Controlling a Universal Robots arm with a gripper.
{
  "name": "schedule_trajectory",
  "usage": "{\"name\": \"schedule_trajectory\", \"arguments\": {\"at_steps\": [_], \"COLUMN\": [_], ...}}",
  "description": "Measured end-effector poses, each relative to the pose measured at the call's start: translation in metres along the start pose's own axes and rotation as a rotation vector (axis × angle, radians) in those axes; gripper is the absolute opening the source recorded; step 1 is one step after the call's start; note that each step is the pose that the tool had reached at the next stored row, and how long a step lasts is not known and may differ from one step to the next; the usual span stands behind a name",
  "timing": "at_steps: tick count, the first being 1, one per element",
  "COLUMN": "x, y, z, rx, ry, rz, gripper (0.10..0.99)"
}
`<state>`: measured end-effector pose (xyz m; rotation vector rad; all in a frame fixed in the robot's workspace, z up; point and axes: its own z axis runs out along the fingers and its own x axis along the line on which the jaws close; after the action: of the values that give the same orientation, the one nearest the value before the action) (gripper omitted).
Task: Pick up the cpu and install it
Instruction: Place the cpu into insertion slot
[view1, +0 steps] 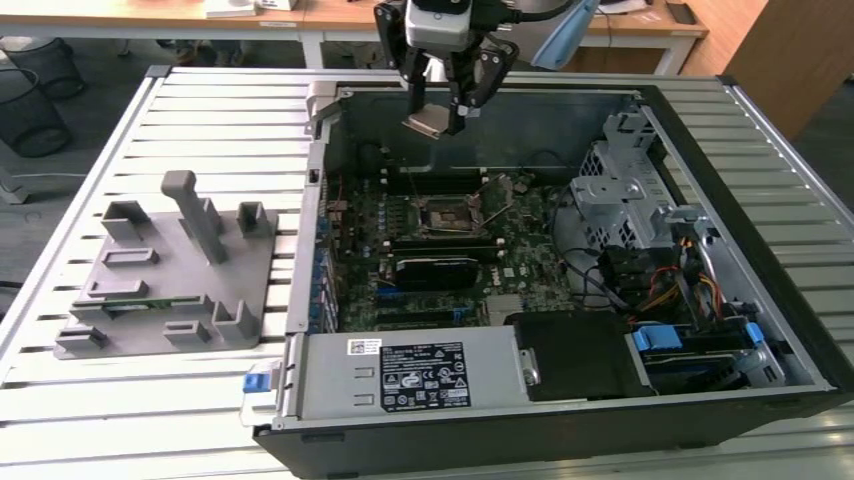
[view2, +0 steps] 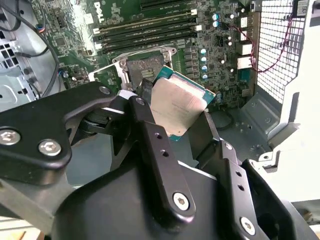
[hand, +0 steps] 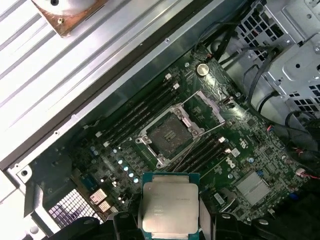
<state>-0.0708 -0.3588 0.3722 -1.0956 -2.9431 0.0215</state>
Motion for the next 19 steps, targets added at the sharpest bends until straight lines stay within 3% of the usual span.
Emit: {"name": "schedule_trajectory", "arguments": {"at_steps": [19], "x": [0.0], "y": [0.0], "z": [0.0008], "rx": [0.005], "ry": [-0.0009], "rz": [0.221], "gripper": [0.537]}}
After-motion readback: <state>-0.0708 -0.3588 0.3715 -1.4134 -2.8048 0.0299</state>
